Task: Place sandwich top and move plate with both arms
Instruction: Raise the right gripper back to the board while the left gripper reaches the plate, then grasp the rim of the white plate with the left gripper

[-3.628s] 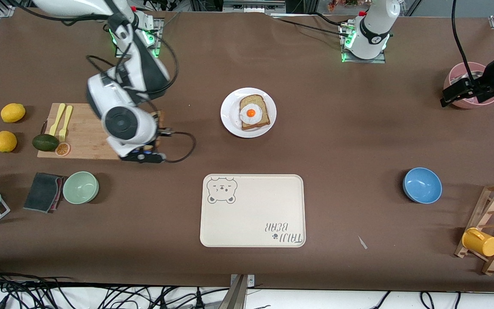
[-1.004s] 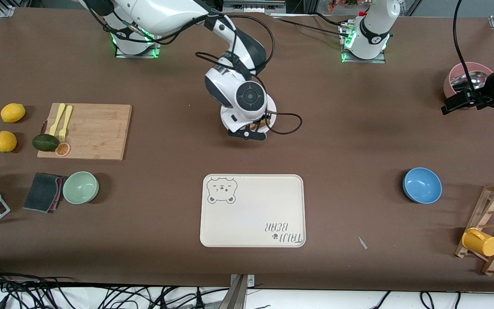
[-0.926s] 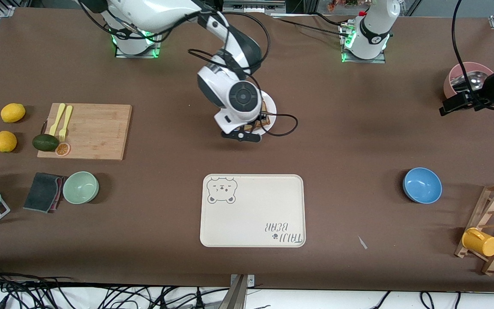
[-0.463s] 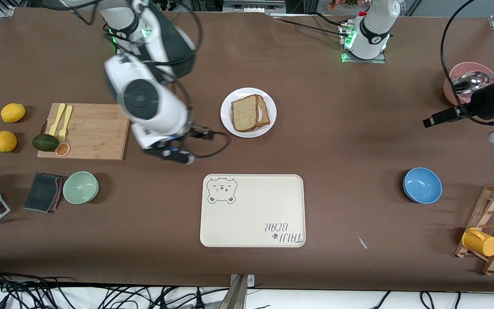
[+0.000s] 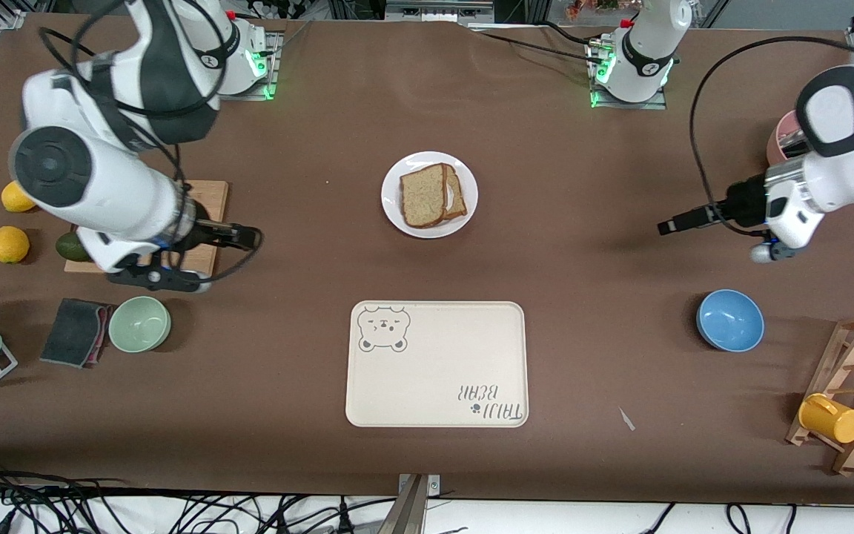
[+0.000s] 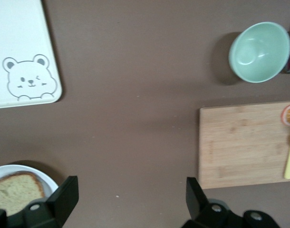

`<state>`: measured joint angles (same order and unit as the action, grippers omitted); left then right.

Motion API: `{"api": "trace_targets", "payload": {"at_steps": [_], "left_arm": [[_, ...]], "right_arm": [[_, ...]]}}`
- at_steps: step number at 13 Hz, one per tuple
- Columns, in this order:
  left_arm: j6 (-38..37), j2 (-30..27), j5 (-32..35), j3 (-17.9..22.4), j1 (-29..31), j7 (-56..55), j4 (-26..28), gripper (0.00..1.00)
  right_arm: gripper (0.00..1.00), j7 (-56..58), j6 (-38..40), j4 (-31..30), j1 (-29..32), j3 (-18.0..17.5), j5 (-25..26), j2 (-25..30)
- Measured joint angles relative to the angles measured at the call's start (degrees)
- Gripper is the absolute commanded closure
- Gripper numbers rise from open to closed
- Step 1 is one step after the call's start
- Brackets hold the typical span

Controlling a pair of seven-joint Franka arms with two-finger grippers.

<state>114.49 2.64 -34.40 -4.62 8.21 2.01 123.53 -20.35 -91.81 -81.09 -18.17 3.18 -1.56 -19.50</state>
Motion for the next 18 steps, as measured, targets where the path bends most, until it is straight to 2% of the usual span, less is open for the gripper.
{"api": "trace_targets", "payload": {"at_steps": [3,5,10,12,14,16,18], "left_arm": [[3.1,0.0,-1.7,-1.3,-0.1,5.8,5.4,0.0],[3.5,0.0,-6.5,-1.2,-0.1,10.3,7.5,0.0],[4.7,1.7,-15.9,-1.3,-1.8,14.7,13.0,0.0],[8.2,3.9,-22.3,-2.2,-5.6,17.1,14.7,0.0],[13.8,5.3,-33.9,-6.9,-7.5,22.6,16.7,0.0],[20.6,6.6,-44.7,-13.2,-8.2,28.3,18.0,0.0],[23.2,7.8,-53.3,-16.0,-9.5,34.6,18.3,0.0]], "right_arm": [[0.0,7.2,0.2,-1.0,0.0,4.5,0.0,2.6],[0.0,8.5,2.0,-1.0,0.0,5.9,0.0,3.0],[0.0,8.7,3.5,-1.0,2.3,6.0,0.0,5.3],[0.0,8.7,3.6,-1.1,5.9,3.1,0.0,6.7],[0.0,8.7,3.9,-1.1,9.3,-0.3,0.0,8.2],[0.0,8.7,4.1,-2.0,10.6,-1.1,0.0,9.5],[0.0,8.7,4.0,-3.5,12.0,-1.2,0.0,10.7]]}}
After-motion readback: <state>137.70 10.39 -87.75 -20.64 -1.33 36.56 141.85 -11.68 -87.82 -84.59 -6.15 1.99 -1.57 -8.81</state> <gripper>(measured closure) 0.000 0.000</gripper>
